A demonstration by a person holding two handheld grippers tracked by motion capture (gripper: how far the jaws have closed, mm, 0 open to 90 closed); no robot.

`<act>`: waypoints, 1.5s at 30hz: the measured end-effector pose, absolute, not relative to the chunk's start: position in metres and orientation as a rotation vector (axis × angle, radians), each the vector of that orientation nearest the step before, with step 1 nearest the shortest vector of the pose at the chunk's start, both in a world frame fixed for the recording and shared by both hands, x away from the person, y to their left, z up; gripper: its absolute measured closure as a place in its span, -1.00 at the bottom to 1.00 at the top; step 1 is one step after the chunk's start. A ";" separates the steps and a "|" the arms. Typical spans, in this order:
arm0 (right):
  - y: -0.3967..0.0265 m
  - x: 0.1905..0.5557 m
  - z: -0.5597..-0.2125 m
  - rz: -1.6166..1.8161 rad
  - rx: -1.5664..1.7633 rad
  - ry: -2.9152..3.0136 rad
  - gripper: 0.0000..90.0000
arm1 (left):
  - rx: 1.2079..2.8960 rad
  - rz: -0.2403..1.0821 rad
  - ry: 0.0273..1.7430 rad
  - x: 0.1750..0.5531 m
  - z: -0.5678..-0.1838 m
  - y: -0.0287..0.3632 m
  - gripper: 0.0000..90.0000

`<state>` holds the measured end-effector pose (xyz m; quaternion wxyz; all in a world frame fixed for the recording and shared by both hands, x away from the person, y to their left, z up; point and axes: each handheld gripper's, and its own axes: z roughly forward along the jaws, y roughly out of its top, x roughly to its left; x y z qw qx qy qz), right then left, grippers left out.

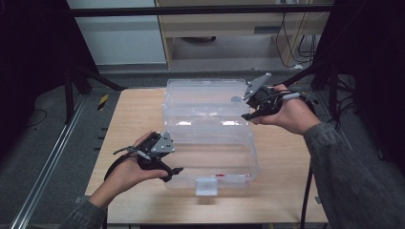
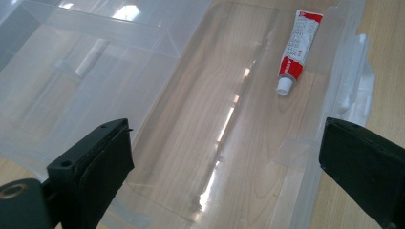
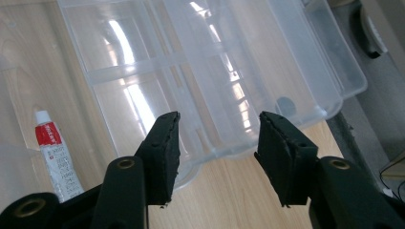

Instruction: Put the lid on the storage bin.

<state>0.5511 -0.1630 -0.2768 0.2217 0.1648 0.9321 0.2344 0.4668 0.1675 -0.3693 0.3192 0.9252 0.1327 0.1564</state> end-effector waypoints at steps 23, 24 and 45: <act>-0.123 0.590 -0.298 0.450 0.234 2.746 0.52 | 2.513 0.368 0.264 0.460 -0.379 0.168 -0.72; -0.122 0.590 -0.299 0.447 0.222 2.750 0.56 | 2.518 0.364 0.262 0.460 -0.380 0.168 -0.68; -0.121 0.594 -0.301 0.436 0.167 2.757 0.81 | 2.594 0.204 0.259 0.450 -0.405 0.175 -0.11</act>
